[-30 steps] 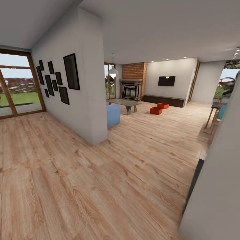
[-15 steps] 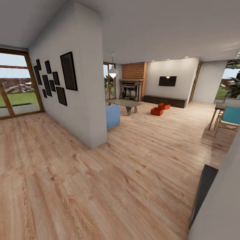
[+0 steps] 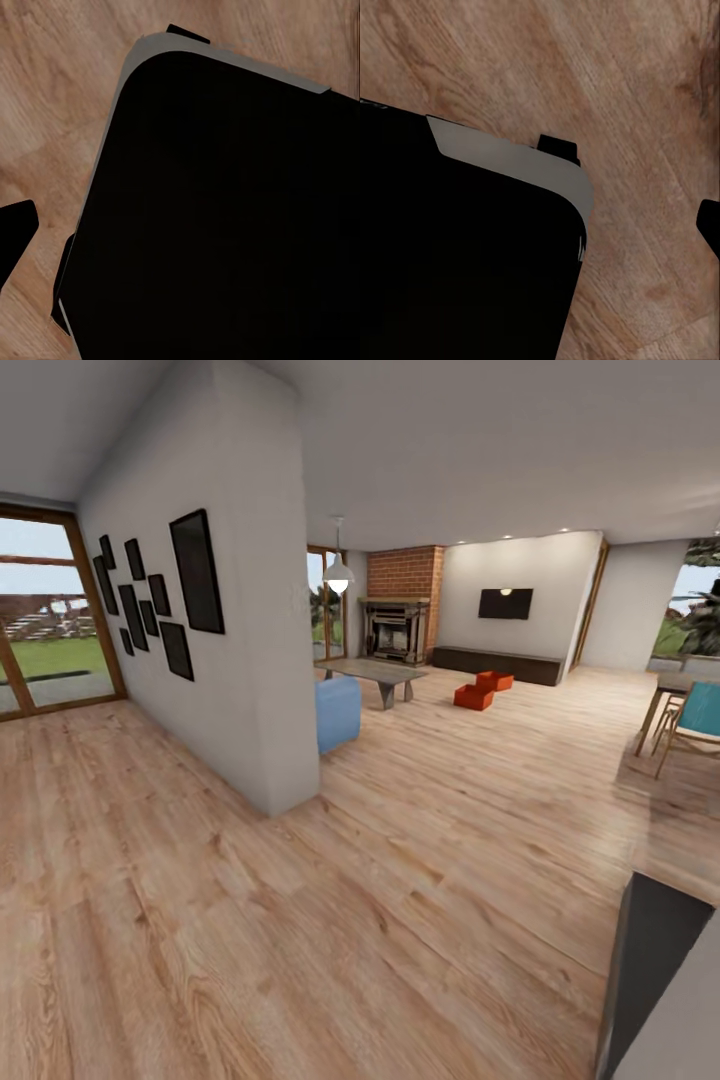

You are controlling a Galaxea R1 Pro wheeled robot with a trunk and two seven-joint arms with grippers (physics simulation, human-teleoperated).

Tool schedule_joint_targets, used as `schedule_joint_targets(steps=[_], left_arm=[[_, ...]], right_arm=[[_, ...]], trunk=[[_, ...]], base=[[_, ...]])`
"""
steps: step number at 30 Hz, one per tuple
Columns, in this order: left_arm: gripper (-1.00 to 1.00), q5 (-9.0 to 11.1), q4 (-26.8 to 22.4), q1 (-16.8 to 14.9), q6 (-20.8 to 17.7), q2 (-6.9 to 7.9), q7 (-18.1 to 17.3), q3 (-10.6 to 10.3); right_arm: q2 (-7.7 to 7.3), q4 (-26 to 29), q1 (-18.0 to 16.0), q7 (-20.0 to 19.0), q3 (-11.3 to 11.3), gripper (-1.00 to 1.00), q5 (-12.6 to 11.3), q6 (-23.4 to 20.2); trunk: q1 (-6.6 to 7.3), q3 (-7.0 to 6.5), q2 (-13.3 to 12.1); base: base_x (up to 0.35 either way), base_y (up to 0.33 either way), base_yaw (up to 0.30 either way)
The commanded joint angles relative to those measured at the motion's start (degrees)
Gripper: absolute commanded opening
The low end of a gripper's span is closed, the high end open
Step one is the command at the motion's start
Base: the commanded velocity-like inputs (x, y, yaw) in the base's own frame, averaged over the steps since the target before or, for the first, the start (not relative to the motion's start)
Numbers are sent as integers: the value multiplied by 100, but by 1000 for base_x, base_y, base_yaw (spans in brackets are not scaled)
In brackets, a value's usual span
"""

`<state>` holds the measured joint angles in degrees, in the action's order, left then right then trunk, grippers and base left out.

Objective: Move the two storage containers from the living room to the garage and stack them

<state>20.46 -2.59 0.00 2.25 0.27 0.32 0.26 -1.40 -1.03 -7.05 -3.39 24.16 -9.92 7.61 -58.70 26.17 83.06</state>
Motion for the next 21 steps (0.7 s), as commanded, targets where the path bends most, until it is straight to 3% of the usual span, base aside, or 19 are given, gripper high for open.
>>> schedule_joint_targets(steps=[1, 21], left_arm=[[100, 21, -4, 0, 2, 0, 3, 0], [100, 27, -4, 0, -48, 8, 3, 0]], right_arm=[[0, -11, -6, -30, 37, 100, -62, 26], [0, -11, -4, -30, 36, 100, -62, 26]], trunk=[[-3, 5, 2], [-3, 5, 2]], base=[[325, 0, 0], [325, 0, 0]])
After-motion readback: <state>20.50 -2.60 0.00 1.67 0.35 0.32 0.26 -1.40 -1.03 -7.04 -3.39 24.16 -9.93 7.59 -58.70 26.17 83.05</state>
